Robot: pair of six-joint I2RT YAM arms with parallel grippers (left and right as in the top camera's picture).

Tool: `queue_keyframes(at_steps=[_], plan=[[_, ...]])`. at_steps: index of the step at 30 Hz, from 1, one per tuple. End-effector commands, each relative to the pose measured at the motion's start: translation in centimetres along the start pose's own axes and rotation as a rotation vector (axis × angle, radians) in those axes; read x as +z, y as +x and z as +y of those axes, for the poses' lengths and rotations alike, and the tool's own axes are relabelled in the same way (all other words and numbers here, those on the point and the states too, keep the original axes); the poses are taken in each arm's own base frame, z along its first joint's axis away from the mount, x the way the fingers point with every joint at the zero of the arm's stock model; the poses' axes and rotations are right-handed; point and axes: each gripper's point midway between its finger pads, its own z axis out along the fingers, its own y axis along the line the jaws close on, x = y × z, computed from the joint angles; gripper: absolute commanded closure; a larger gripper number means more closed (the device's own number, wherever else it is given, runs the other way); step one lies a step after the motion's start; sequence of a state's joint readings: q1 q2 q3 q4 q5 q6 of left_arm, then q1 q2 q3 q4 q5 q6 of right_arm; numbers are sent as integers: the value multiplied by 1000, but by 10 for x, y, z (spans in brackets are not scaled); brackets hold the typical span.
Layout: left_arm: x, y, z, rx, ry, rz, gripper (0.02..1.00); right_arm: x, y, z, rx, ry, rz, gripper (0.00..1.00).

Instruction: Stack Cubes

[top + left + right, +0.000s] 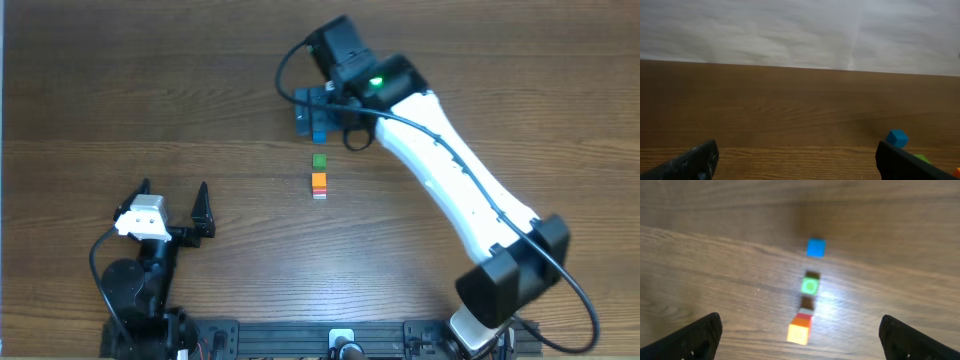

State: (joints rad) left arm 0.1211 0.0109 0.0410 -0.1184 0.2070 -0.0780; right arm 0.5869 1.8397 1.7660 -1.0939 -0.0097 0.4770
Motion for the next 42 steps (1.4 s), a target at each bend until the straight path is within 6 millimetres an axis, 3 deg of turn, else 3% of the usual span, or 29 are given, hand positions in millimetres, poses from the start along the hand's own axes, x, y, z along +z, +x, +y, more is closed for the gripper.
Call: queue_keyframes(at_steps=[1,7,16,42], plan=[[0,2,0,15,4,-2,18,33,13,8,71,4,99,9],[0,2,0,15,4,-2,18,72,35,1,90,49,225,9],[0,2,0,15,4,-2,18,109,35,2,44,38,249,7],[0,2,0,15,4,-2,18,161,61,-31,64,170,361,14]])
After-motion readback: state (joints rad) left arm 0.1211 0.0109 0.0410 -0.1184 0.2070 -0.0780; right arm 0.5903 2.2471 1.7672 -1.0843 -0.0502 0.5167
